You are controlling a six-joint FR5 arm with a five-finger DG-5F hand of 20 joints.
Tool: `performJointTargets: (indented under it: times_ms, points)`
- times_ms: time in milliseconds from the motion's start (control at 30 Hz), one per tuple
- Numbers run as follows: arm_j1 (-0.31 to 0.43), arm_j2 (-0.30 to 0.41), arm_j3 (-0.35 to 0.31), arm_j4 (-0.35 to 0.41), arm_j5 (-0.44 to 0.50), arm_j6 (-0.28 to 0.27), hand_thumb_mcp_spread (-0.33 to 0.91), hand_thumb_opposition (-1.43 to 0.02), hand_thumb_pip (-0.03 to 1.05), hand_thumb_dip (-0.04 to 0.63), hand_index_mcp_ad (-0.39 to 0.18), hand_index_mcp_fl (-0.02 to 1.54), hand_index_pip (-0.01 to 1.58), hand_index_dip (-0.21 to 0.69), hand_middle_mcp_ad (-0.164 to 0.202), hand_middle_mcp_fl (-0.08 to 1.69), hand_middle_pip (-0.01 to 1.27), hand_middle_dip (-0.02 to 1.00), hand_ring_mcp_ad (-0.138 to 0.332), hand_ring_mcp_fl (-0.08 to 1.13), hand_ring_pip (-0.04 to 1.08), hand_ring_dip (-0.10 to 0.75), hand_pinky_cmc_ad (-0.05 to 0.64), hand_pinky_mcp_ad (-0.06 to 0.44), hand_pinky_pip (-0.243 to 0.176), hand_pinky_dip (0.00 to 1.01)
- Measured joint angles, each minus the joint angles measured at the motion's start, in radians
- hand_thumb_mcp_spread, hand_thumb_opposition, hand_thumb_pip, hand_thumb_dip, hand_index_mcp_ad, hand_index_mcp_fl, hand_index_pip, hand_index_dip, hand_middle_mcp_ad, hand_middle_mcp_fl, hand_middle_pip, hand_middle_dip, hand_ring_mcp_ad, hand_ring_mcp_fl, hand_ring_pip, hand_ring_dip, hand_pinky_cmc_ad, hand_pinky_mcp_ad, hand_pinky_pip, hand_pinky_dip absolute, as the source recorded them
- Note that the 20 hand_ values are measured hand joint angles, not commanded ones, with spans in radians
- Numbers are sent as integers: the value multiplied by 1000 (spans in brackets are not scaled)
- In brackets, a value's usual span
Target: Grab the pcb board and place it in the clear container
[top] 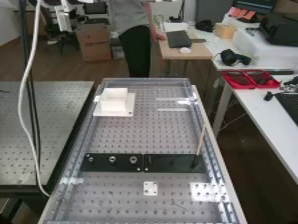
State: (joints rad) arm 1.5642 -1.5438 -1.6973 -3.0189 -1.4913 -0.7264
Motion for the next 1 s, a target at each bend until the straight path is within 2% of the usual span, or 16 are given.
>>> performJointTargets:
  times_ms: [67, 100, 200, 267, 333, 367, 433, 567, 633, 700, 867, 1000]
  points:
    - [0, -3, -10, 9, 11, -1, 0, 7, 12, 7, -7, 7, 9, 12, 77, 0, 24, 26, 147, 24, 17, 14, -7, 70, -7, 19]
    - [0, -5, -16, 16, 15, -2, 9, -87, 16, 0, 5, 7, 9, 12, 63, -7, 24, 26, 147, 24, 17, 14, -3, 70, -7, 19]
    - [-1, -6, -36, 33, 15, 0, 120, -380, 178, 7, 37, 7, 28, 24, 66, -9, 75, 24, 147, 33, 37, 9, 5, 70, -16, 138]
    - [-3, -5, -49, 43, 11, 2, 129, -485, 176, 7, 58, 9, 51, 61, 66, -9, 101, 24, 161, 26, 63, -3, 38, 89, -45, 195]
    - [-6, -4, -64, 53, 9, 3, 129, -574, 173, 7, 63, 9, 63, 87, 72, -12, 113, 24, 166, 33, 68, -2, 70, 87, -66, 243]
    - [-7, -2, -72, 60, 8, 3, 136, -595, 173, 7, 63, 9, 66, 93, 72, -7, 120, 24, 169, 28, 79, -2, 66, 91, -65, 262]
    - [-8, 2, -88, 70, 8, 3, 148, -649, 173, 7, 75, 5, 73, 120, 75, -9, 129, 26, 183, 30, 89, -5, 99, 106, -91, 290]
    - [-13, 13, -125, 93, 14, 6, 150, -698, 222, 7, 93, 19, 73, 134, 106, -12, 150, 26, 197, 51, 89, -16, 119, 126, -106, 333]
    - [-13, 17, -137, 99, 18, 8, 152, -695, 223, 7, 101, 23, 77, 143, 105, -9, 150, 24, 202, 51, 89, -16, 138, 140, -108, 354]
    - [-13, 21, -153, 108, 22, 9, 154, -709, 227, 3, 101, 24, 86, 161, 105, -12, 152, 31, 215, 51, 89, -16, 152, 152, -129, 363]
    - [-7, 34, -219, 140, 37, 16, 154, -709, 239, 0, 103, 24, 84, 187, 108, -12, 147, 31, 223, 51, 91, -16, 148, 150, -131, 375]
    - [-1, 38, -262, 159, 47, 21, 169, -714, 290, 5, 105, 26, 87, 202, 110, -12, 152, 45, 227, 51, 91, -16, 166, 169, -131, 382]
